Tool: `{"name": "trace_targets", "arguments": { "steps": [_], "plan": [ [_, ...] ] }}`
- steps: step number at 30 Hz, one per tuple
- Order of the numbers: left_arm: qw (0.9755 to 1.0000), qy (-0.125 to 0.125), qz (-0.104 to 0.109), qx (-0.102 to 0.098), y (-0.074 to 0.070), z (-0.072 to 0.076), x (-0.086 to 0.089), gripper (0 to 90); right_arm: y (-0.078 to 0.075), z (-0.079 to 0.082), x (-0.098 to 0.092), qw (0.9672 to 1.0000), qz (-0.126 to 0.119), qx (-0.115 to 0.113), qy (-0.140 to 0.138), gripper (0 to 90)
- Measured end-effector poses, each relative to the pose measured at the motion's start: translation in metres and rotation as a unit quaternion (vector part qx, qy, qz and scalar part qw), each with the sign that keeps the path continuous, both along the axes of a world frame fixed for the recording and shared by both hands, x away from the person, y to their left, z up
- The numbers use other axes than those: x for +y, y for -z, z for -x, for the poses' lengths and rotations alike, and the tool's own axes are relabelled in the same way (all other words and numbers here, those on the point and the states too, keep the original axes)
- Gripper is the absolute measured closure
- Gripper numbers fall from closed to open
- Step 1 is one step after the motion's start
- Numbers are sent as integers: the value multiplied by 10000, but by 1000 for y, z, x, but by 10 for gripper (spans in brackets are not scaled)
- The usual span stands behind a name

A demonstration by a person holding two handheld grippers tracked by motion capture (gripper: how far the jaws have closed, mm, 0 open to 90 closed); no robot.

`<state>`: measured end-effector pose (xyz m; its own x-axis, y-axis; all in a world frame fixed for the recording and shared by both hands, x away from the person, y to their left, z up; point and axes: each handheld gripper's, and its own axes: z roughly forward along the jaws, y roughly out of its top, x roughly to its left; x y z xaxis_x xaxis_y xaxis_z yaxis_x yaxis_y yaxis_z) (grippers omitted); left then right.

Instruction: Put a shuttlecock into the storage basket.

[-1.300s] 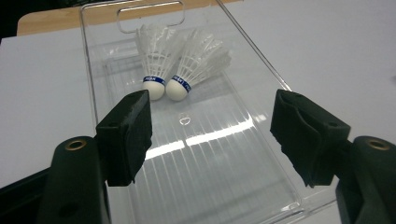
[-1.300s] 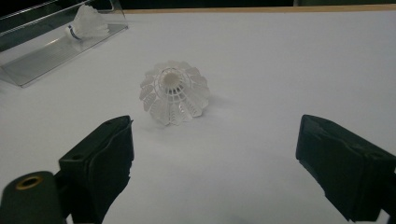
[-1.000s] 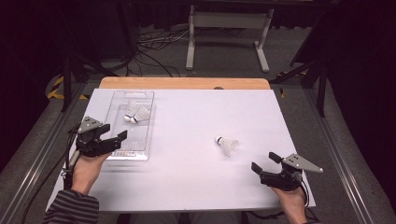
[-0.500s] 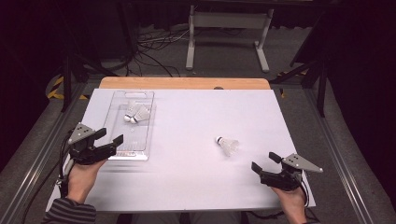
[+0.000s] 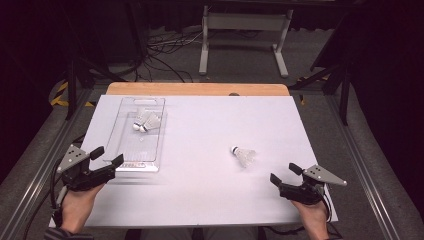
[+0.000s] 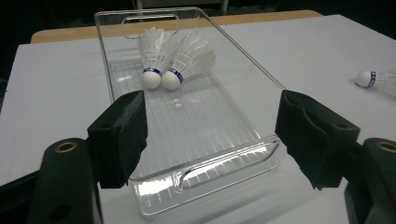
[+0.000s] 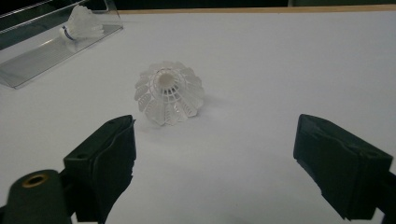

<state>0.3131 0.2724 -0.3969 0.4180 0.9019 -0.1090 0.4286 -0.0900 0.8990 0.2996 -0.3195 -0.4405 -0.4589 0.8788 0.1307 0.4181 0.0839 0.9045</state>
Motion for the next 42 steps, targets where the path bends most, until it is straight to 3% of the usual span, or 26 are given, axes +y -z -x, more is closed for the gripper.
{"name": "trace_targets", "arguments": {
  "steps": [10,26,36,42],
  "plan": [
    [9995,-114,266,-129,12,11,7,253,0,0,0,10000,-4,-1,33,136],
    [9987,-290,339,-252,23,20,19,246,-1,0,-1,9999,-3,-7,140,134],
    [9993,-297,123,-168,34,22,17,245,-2,-1,0,9999,0,-35,119,130],
    [9993,-305,185,-121,37,23,17,243,-3,-1,-1,9999,-29,-58,106,126]
  ]
}}
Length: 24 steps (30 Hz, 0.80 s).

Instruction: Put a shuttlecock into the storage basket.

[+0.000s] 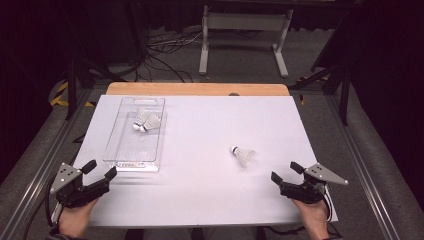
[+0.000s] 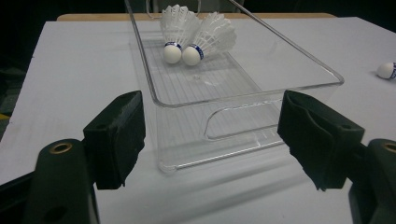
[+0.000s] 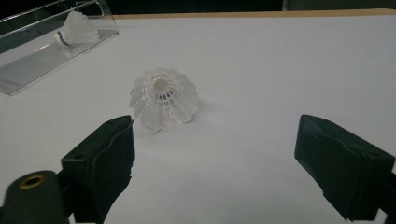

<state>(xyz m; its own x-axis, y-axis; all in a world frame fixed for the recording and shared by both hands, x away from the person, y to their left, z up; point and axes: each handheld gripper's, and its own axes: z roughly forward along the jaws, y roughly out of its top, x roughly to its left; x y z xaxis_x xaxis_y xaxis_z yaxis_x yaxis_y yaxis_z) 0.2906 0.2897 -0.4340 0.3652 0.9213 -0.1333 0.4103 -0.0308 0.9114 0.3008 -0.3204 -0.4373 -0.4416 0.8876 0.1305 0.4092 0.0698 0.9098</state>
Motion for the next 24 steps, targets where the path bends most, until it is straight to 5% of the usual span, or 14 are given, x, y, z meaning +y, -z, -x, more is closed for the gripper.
{"name": "trace_targets", "arguments": {
  "steps": [12,24],
  "plan": [
    [10000,-11,37,-15,1,1,1,242,-5,-4,5,10000,-11,-25,-13,116],
    [10000,-14,95,18,2,2,1,242,-16,-14,13,9995,-17,-306,-71,110]
  ]
}}
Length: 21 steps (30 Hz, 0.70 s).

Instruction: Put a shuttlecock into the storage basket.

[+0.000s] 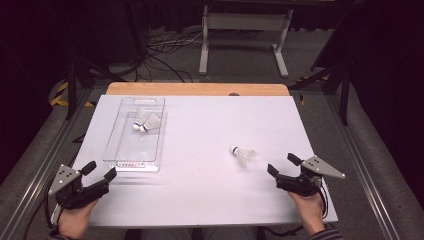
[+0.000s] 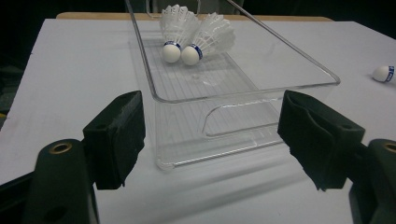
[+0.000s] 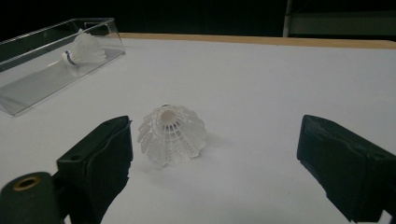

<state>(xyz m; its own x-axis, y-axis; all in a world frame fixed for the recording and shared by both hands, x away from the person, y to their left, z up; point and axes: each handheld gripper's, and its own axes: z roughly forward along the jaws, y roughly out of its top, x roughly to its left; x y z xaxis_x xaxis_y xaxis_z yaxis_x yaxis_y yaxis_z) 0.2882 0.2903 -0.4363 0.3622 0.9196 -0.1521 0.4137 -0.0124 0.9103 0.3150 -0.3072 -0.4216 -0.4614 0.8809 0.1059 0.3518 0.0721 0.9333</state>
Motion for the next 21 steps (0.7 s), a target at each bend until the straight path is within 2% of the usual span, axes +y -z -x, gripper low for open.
{"name": "trace_targets", "arguments": {
  "steps": [3,21],
  "plan": [
    [10000,2,-92,9,1,-2,0,242,0,-4,1,10000,20,-3,-23,108],
    [10000,49,-38,1,0,-1,-2,242,-8,-23,15,9999,13,-97,-142,105]
  ]
}}
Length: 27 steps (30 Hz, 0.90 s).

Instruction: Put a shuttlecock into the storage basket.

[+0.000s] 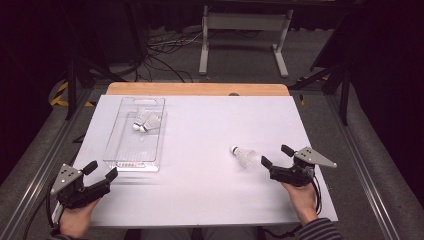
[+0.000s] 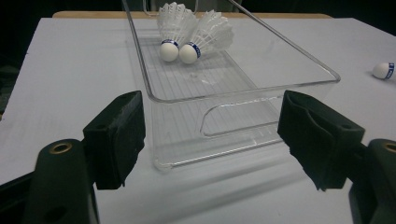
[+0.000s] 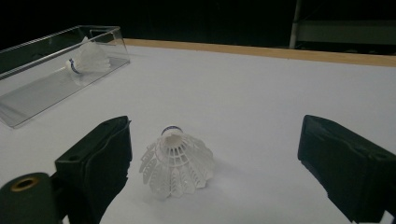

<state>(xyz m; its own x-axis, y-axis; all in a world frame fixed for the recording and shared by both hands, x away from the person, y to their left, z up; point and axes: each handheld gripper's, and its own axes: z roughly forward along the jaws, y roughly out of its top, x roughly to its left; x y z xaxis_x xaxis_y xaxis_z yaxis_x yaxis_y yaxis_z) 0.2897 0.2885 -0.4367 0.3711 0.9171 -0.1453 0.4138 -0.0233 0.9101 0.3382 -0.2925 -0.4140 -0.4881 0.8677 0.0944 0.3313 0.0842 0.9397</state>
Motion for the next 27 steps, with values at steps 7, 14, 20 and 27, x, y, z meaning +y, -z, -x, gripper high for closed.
{"name": "trace_targets", "arguments": {
  "steps": [7,14,20,27],
  "plan": [
    [10000,9,-4,22,0,0,1,242,-3,-10,7,10000,13,-11,-47,104],
    [10000,39,-23,12,0,-1,-1,243,-4,-19,13,9999,11,-66,-75,96],
    [10000,24,-18,20,0,-2,-1,243,-7,-29,19,9999,-37,-71,-108,93],
    [10000,8,0,13,0,-2,-1,243,-10,-41,26,9999,-36,-64,-138,91]
  ]
}}
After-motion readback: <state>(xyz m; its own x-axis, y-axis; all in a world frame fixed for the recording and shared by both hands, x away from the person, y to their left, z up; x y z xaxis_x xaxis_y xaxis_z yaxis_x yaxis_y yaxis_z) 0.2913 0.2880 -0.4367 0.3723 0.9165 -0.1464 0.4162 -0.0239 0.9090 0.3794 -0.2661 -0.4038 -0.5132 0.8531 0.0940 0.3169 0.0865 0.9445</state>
